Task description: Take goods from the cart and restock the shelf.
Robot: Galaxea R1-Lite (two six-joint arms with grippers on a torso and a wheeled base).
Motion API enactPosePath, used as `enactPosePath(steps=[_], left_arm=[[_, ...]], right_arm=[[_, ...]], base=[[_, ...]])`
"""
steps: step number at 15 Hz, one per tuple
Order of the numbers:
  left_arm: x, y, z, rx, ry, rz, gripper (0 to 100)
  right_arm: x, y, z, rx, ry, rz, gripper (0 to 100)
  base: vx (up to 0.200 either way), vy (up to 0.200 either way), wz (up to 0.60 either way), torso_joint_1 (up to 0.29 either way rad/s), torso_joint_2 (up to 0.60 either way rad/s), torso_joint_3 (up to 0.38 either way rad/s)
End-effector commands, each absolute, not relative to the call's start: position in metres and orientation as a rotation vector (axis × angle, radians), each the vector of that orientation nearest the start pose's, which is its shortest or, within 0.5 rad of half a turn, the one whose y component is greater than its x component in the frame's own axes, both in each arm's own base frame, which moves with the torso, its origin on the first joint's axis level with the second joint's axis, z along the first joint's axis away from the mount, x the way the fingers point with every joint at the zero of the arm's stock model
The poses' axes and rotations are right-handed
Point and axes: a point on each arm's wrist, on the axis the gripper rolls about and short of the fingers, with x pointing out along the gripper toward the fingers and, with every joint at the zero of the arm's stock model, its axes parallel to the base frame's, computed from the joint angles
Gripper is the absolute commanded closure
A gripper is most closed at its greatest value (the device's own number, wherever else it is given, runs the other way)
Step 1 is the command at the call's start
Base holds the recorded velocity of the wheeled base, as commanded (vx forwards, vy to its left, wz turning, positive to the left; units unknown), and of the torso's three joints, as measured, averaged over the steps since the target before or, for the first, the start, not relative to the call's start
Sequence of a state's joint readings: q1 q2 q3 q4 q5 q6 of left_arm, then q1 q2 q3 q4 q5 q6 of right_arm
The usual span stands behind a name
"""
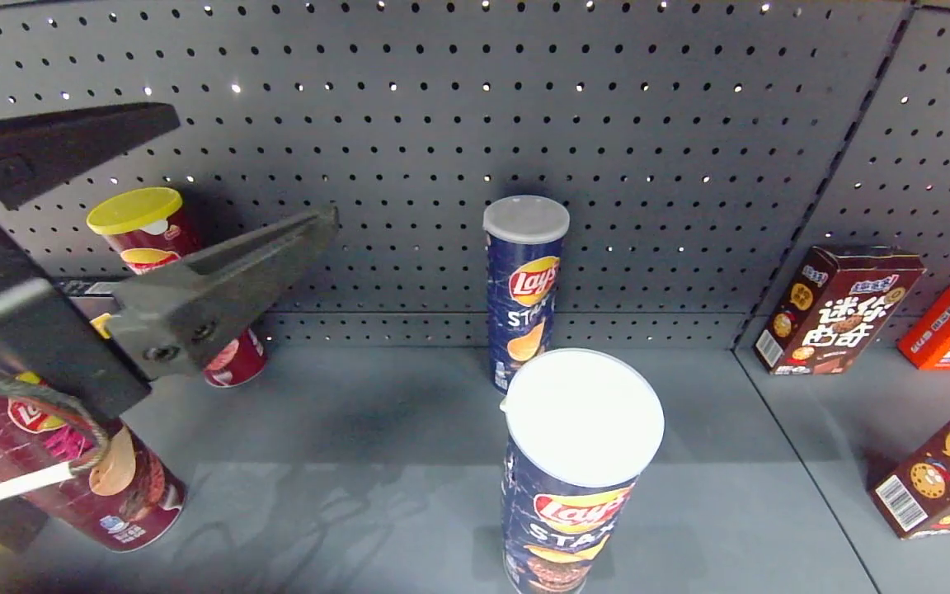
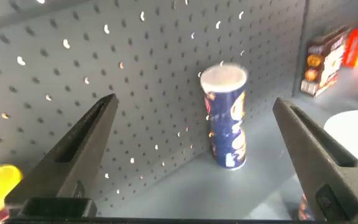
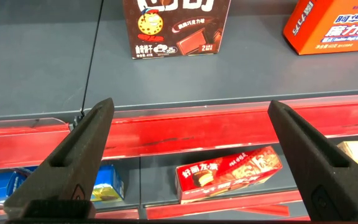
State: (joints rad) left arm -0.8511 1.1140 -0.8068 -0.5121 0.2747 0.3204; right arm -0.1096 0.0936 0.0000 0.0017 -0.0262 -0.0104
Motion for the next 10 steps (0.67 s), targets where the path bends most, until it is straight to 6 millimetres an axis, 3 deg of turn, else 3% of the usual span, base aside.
enactPosePath(steps=[1, 4, 5, 6, 7, 8, 9, 10], left_arm=[[0.095, -0.095, 0.309, 0.194, -0.282, -0.468, 0], [0.082, -0.091, 0.307, 0.205, -0.301, -0.483, 0], [0.08, -0.069, 0.3, 0.245, -0.265, -0.388, 0], [0.079, -0.067, 0.3, 0.245, -0.265, -0.377, 0], [0.077, -0.04, 0.306, 0.356, -0.346, -0.305, 0], [0.058, -0.024, 0.308, 0.394, -0.424, -0.297, 0], [0.038, -0.013, 0.298, 0.407, -0.431, -0.249, 0], [0.017, -0.005, 0.274, 0.402, -0.396, -0.18, 0]], right_arm=[[-0.016, 0.001, 0.077, -0.007, 0.097, -0.134, 0], [-0.016, 0.001, 0.077, -0.007, 0.097, -0.136, 0], [-0.016, 0.001, 0.077, -0.007, 0.097, -0.134, 0], [-0.016, 0.001, 0.077, -0.007, 0.097, -0.136, 0], [-0.016, 0.001, 0.077, -0.007, 0.097, -0.136, 0], [-0.016, 0.001, 0.077, -0.007, 0.097, -0.134, 0], [-0.016, 0.001, 0.077, -0.007, 0.097, -0.134, 0], [-0.016, 0.001, 0.077, -0.007, 0.097, -0.136, 0]], base=[[0.0, 0.0, 0.0, 0.0, 0.0, 0.0], [0.0, 0.0, 0.0, 0.0, 0.0, 0.0], [0.0, 0.0, 0.0, 0.0, 0.0, 0.0], [0.0, 0.0, 0.0, 0.0, 0.0, 0.0], [0.0, 0.0, 0.0, 0.0, 0.0, 0.0], [0.0, 0.0, 0.0, 0.0, 0.0, 0.0], [0.0, 0.0, 0.0, 0.0, 0.0, 0.0], [0.0, 0.0, 0.0, 0.0, 0.0, 0.0]])
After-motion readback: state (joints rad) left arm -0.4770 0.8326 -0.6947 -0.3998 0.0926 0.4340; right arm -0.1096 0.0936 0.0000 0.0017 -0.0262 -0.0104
